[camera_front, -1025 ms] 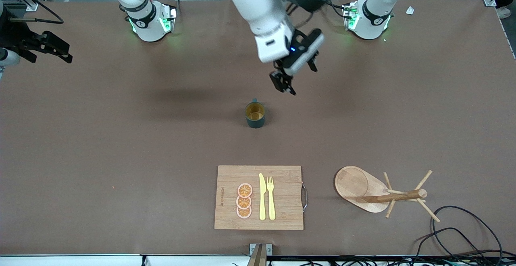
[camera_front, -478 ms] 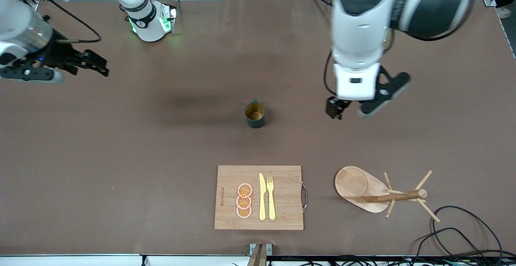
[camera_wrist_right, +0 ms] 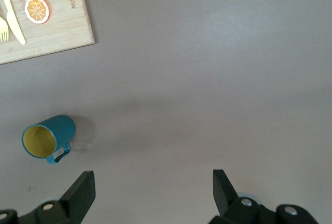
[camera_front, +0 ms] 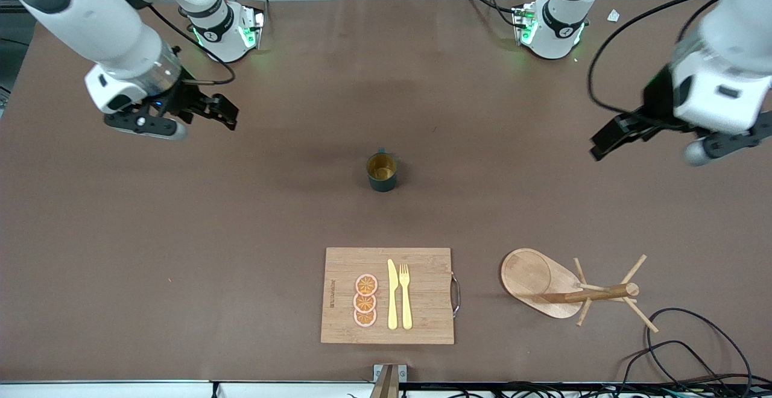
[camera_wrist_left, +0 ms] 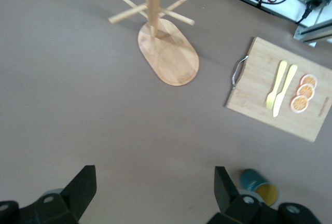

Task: Transfer cup from left to right arm and place
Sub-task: 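Withdraw the left gripper while the right gripper reaches toward the mug, then lower the right gripper onto the mug rim and close it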

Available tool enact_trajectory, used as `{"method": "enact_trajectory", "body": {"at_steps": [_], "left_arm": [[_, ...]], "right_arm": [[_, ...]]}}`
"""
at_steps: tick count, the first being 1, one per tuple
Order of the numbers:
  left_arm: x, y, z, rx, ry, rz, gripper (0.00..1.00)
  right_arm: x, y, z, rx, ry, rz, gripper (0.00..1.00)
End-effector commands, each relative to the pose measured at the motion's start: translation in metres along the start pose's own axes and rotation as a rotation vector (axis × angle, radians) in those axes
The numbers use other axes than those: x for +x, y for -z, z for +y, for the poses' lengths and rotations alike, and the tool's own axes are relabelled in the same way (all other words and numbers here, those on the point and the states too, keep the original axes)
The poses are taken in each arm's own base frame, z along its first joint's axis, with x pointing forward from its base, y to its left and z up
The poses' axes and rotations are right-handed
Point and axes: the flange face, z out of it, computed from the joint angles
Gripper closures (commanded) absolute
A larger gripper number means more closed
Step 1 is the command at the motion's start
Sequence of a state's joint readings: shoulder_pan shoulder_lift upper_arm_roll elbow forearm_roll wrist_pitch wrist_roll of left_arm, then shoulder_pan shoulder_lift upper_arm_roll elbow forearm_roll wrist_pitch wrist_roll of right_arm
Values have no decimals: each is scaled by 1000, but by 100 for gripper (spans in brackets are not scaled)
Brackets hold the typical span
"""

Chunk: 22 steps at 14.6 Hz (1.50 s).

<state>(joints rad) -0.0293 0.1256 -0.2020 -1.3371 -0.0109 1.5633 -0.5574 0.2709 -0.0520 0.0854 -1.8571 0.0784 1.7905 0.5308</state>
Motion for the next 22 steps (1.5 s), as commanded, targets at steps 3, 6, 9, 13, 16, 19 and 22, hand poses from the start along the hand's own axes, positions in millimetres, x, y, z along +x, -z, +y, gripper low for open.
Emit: {"method": "enact_trajectory", "body": {"at_steps": [3,6,9,13,16,19,22], "left_arm": [[-15,2,-40,28,-128,-40,0],[-17,1,-46,49,-195,-61,0],[-8,0,-71,56,-189,-91,0],[-18,0,-76,74,-228,-112,0],[-27,-3,-80,80,-258,-117,0],[-32,-5,-84,121,-339,-78,0],[-37,-6,-82,119,-346,-74,0]], "right_arm": [[-2,-49,-43,-11,20,-34,0],[-4,-87,-79,-11,64,-23,0],[-7,-126,-111,1,70,-10,0],[-12,-163,-140,24,44,14,0],[-18,-180,-156,17,48,5,0],[-30,-216,-177,10,35,9,0],[-41,-235,-192,-15,14,25,0]]}}
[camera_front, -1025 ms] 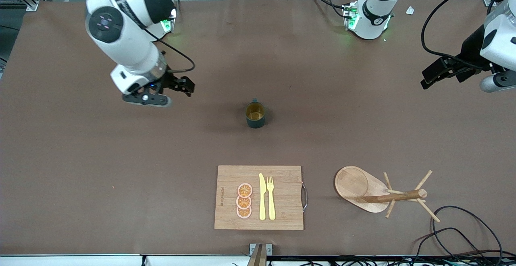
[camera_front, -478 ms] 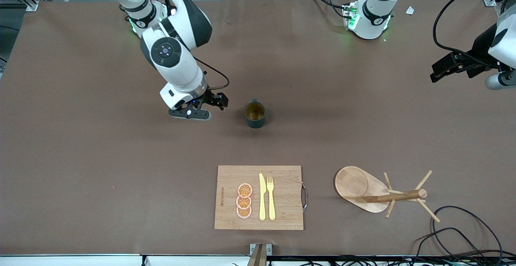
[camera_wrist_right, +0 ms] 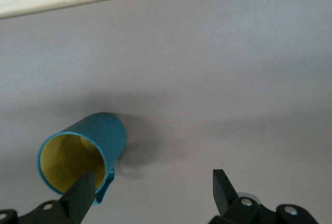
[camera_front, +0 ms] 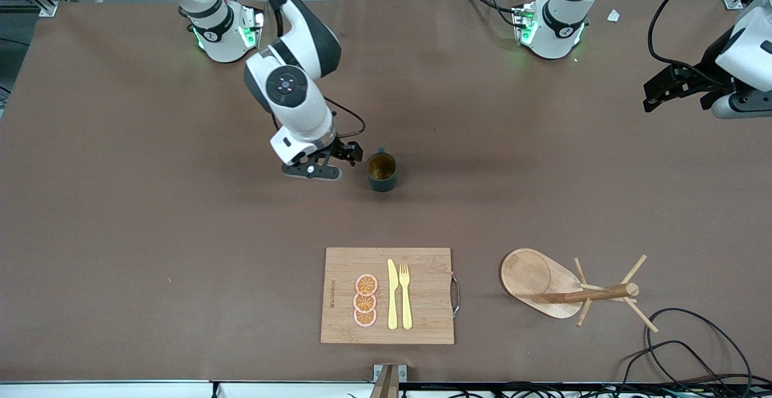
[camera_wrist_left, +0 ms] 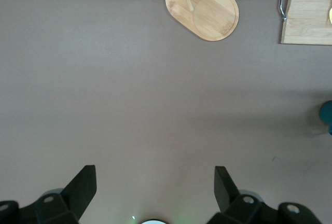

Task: Transfer cup from left to right arm and place
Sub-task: 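Lower the right gripper onto the mug rim and close it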

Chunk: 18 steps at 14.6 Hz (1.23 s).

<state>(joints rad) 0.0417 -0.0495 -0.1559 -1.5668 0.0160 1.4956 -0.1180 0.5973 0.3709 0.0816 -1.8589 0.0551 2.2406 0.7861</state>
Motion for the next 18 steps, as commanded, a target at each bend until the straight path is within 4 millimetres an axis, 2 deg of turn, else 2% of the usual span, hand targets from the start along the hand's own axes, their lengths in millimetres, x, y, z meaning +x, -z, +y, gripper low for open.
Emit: {"method": "enact_trajectory", "body": {"at_steps": [1,3,7,8,10,11,12,16,17,18], "left_arm": [[-11,2,4,21,-25,21,0],[-11,3,3,21,-27,24,0],[-12,5,7,16,-33,28,0],[-12,5,8,16,-35,28,0],[-12,4,11,15,-41,27,0],[-12,4,12,16,-42,27,0],[-12,4,12,16,-44,27,0],[-12,4,12,16,-44,25,0],[-12,4,12,14,-44,25,0],[-12,4,12,14,-44,26,0]], "right_arm": [[-1,-16,-14,-21,-32,34,0],[0,-32,-20,-19,-58,39,0],[9,-42,-36,-10,-97,40,0],[10,-50,-41,-12,-112,38,0],[-1,-67,-55,-30,-105,36,0],[0,-71,-54,-45,-98,46,1],[1,-71,-54,-51,-92,58,6],[-7,-78,-58,-62,-76,57,9],[-8,-78,-58,-64,-73,56,18],[-10,-78,-59,-64,-72,56,22]]}}
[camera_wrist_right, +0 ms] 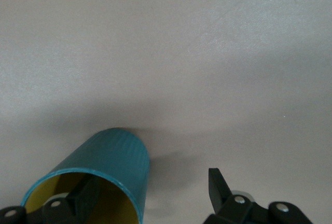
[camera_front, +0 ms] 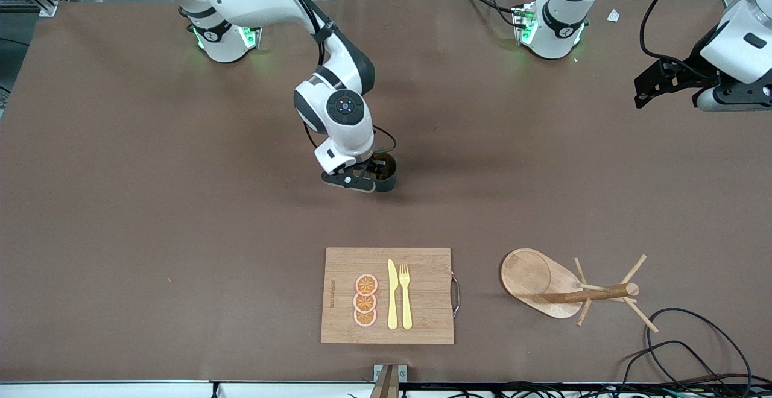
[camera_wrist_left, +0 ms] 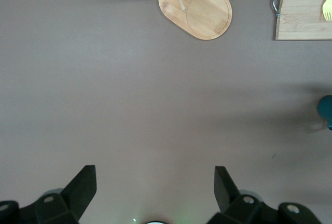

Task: Transfer cup from left to right arm and place
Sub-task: 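Lower the right gripper onto the mug rim and close it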

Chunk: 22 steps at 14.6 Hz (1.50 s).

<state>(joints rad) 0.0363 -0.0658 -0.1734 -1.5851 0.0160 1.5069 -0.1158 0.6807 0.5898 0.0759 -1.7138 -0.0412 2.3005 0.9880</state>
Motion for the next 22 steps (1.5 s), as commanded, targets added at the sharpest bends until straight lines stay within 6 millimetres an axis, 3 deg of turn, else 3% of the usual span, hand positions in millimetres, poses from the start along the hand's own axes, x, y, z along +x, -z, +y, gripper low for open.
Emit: {"method": "enact_trajectory", "body": {"at_steps": [1,3,5,8,12,17,20,22], "left_arm": [[-6,3,0,12,-19,17,0],[-5,3,-1,12,-19,20,0],[-5,4,-1,12,-19,21,0],[-6,6,-3,12,-15,25,0],[-6,8,-3,10,-15,30,0],[-5,7,-3,8,-13,30,0],[-5,7,-2,-4,-12,28,0],[-3,6,-3,-5,-11,31,0]], "right_arm": [[-7,1,-7,-11,5,19,22],[-12,0,-9,-13,12,17,23],[-32,-1,-22,-13,41,18,31],[-38,-4,-24,-18,51,16,38],[-42,-17,-18,-14,52,16,70],[-41,-22,-13,-21,46,12,96],[-40,-19,-13,-21,45,12,100],[-37,3,-11,-16,33,16,100]]}}
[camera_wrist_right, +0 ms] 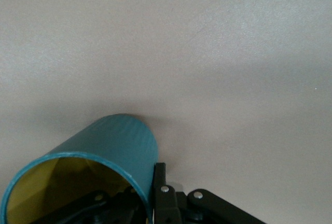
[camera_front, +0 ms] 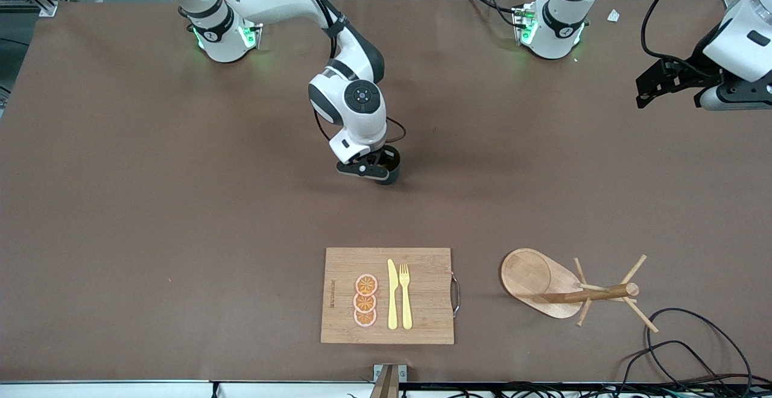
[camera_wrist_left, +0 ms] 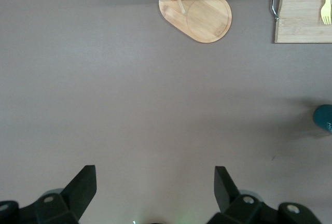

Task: Transfer cup from left to right arm and place
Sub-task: 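Lower the right gripper onto the mug rim and close it, then carry the teal mug with the right gripper away from the board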

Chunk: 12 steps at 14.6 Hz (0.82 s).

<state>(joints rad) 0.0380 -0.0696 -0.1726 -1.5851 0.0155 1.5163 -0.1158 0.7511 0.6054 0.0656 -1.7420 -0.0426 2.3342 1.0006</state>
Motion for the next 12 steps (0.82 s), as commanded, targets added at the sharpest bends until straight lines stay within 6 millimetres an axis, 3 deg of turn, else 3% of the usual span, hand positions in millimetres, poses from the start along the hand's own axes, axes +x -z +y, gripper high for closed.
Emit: {"method": "enact_trajectory", "body": {"at_steps": [1,4,7,10,12], "left_arm": [[-1,2,-2,-6,-14,17,0],[-1,2,-2,-5,-13,19,0],[-1,1,-1,-6,-15,18,0],[1,-2,1,-5,-20,13,0],[1,-2,3,-7,-23,12,0]], "right_arm": [[0,35,8,-11,-21,14,100],[21,74,34,-43,-42,-4,100],[43,121,69,-65,54,-24,100],[83,164,133,-88,216,-62,100],[108,185,192,-97,363,-109,100]]}}
